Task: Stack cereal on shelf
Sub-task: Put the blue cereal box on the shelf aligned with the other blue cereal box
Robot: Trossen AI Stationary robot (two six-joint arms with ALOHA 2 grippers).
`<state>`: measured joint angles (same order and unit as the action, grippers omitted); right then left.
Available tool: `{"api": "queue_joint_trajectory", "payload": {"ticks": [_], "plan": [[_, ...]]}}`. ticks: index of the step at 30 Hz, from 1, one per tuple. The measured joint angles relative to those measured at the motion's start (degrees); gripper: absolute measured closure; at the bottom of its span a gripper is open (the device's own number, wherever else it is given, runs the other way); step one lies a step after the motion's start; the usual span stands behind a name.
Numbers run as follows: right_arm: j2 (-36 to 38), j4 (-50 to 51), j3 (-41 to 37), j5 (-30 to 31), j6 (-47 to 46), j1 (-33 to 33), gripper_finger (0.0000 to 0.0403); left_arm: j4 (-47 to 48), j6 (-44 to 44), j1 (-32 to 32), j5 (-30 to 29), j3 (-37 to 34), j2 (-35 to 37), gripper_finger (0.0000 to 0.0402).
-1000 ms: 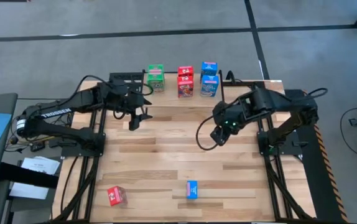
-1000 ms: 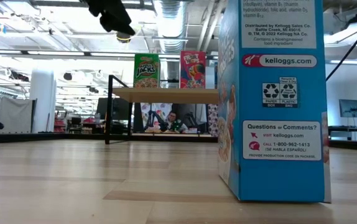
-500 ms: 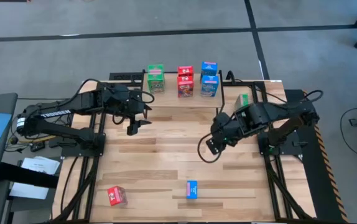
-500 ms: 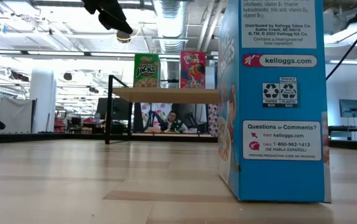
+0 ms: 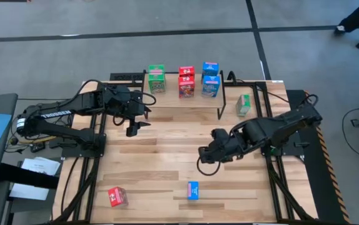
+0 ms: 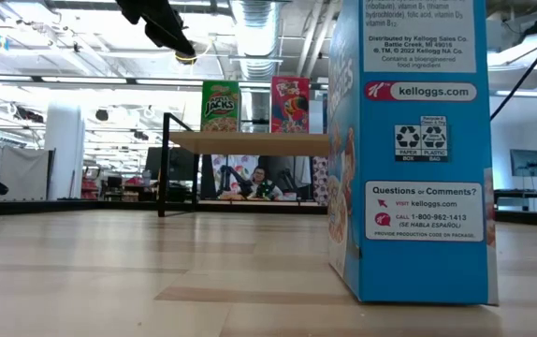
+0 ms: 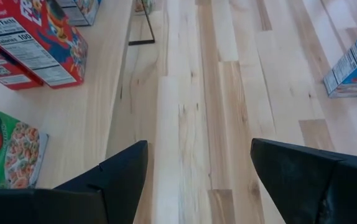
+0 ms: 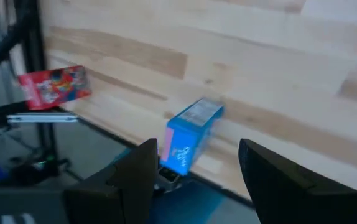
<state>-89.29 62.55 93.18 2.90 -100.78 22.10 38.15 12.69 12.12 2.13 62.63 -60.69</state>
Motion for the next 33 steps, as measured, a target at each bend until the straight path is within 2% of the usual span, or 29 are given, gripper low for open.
{"api": "queue_joint_trajectory", "payload": {"ticks": [10,14,21,33], "plan": [[-0.45,-10.92,-6.87,2.16,-10.76,3.43,0.0153,0.2,0.04,0.0,0.0,0.0,0.0,0.0127],[-5.02,-13.87,-6.39,2.08,-10.47,3.65,0.0165,0.37,0.11,0.0,0.02,0.0,0.0,0.0127],[-12.49,-15.26,-2.75,-2.7,-6.06,3.63,0.0194,1.24,0.22,0.0,0.0,0.0,-0.02,0.0127],[-14.14,-15.02,-0.91,-2.93,-5.04,3.79,0.0216,1.51,0.21,0.0,-0.68,0.0,-0.02,0.0127]]}}
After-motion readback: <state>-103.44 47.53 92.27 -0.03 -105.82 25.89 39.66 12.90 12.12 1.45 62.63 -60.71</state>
